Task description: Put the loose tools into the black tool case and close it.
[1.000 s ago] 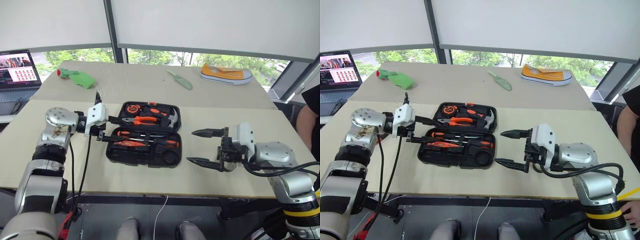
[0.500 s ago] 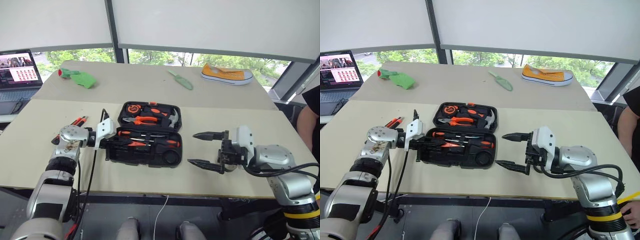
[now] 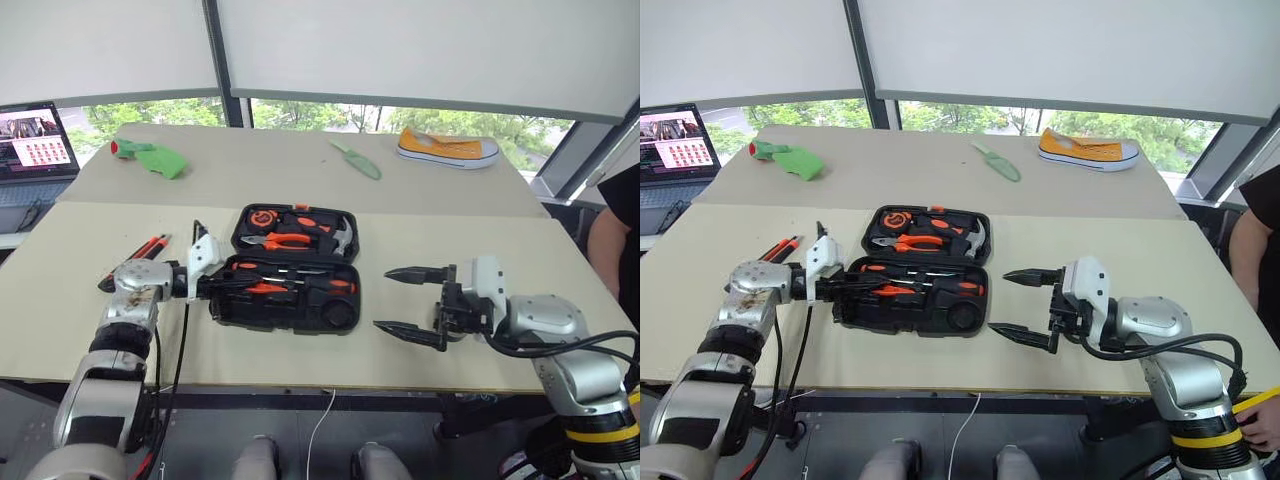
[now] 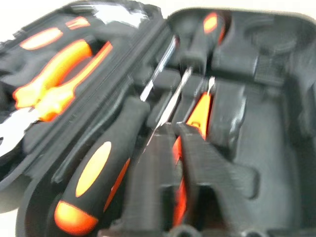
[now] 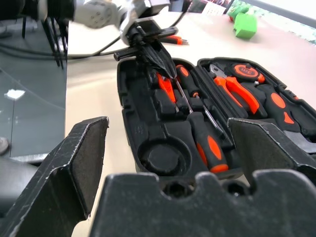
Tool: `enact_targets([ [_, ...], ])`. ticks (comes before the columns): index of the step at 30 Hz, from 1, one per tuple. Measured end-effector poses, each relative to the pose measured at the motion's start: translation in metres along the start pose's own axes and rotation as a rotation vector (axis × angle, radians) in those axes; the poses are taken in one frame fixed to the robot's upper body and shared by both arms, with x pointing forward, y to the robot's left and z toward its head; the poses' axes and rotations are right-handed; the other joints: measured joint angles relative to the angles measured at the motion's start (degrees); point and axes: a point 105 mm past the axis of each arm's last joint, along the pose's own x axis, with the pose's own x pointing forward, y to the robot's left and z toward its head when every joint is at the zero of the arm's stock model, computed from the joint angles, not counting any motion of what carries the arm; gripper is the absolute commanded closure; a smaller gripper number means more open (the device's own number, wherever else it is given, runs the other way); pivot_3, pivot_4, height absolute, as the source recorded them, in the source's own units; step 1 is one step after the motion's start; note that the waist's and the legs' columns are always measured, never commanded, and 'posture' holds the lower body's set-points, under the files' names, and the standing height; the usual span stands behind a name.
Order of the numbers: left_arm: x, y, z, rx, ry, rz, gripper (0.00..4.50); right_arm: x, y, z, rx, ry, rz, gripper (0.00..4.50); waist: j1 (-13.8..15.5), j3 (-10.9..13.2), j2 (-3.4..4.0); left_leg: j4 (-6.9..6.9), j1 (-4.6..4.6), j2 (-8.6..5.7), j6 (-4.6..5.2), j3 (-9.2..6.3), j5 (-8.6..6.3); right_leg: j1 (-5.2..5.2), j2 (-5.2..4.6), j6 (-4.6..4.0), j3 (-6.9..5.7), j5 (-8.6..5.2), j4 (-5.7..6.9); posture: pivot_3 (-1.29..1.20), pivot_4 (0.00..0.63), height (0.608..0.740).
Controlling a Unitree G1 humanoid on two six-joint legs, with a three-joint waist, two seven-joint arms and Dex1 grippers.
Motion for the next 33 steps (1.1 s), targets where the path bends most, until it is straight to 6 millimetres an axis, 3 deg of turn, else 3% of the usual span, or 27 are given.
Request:
enact_targets([
  [3,-0.054,0.005,-0.002,-0.038,-0.011,0.215,1.71,-0.001,0.003,-0.004,0.010,-0.041,-0.026,0.00,-0.5,0.0,0.00,-0.17,0.08,0.01,0.00,0.00,0.00,0.00,-0.02,-0.02,-0.01,-0.02,0.02,0.00,0.150,0.740],
  [6,-0.121,-0.008,-0.016,-0.119,0.027,0.489,0.54,0.001,0.008,-0.008,-0.041,-0.113,-0.066,0.00,-0.5,0.0,0.02,-0.25,0.28,-0.01,-0.01,0.08,-0.01,0.11,-0.12,-0.05,-0.02,-0.07,-0.03,0.00,0.150,0.740],
  [8,-0.153,-0.018,-0.024,-0.162,0.054,0.629,0.09,0.000,0.009,-0.011,-0.073,-0.131,-0.085,0.00,0.0,0.0,-0.01,-0.20,0.34,0.00,-0.03,0.10,-0.01,0.16,-0.16,-0.06,-0.06,-0.08,-0.09,0.00,0.150,0.740],
  [12,-0.214,-0.046,-0.043,-0.252,0.115,0.898,0.09,0.002,0.010,-0.013,-0.086,-0.161,-0.102,0.00,0.8,0.0,-0.07,-0.25,0.65,0.05,-0.59,0.16,-0.35,0.25,-0.26,-0.30,-0.20,-0.47,-0.35,0.00,0.150,0.740],
  [15,-0.234,-0.054,-0.048,-0.277,0.151,0.992,0.09,0.002,0.009,-0.011,-0.068,-0.191,-0.108,0.00,1.5,-0.1,-0.17,-0.26,0.65,0.06,-0.62,0.16,-0.37,0.24,-0.29,-0.32,-0.25,-0.45,-0.35,0.00,0.150,0.740],
  [18,-0.235,-0.047,-0.051,-0.312,0.173,1.000,0.09,0.004,0.005,-0.006,-0.074,-0.208,-0.113,0.00,1.7,-0.1,-0.20,-0.28,0.65,0.06,-0.64,0.19,-0.38,0.22,-0.31,-0.34,-0.29,-0.43,-0.34,0.00,0.150,0.740],
  [24,-0.190,0.019,-0.017,-0.268,0.162,0.909,0.09,0.018,0.000,0.005,-0.093,-0.237,-0.089,0.00,1.6,-0.3,-0.40,-0.30,0.62,0.08,-0.64,0.21,-0.36,0.20,-0.25,-0.62,-0.26,-0.22,-0.35,0.00,0.150,0.740],
  [26,-0.171,0.043,-0.014,-0.296,0.179,0.897,0.09,0.019,-0.001,0.005,-0.087,-0.234,-0.089,0.00,1.5,-0.3,-0.40,-0.31,0.60,0.05,-0.60,0.22,-0.33,0.22,-0.18,-0.26,-0.24,-0.05,-0.31,0.00,0.150,0.740],
  [28,-0.155,0.057,-0.016,-0.329,0.219,0.879,0.09,0.021,-0.001,0.006,-0.086,-0.235,-0.084,0.00,1.5,-0.3,-0.42,-0.33,0.52,0.05,-0.14,0.20,-0.05,0.34,-0.12,-0.23,-0.20,-0.07,-0.28,0.00,0.150,0.740],
  [33,-0.127,0.084,-0.037,-0.384,0.376,0.856,0.09,0.018,-0.001,0.003,-0.077,-0.218,-0.099,0.00,1.0,-0.3,-0.48,-0.43,0.39,0.06,-0.16,0.15,-0.08,0.10,0.01,-0.23,-0.15,-0.15,-0.07,0.00,0.150,0.740],
])
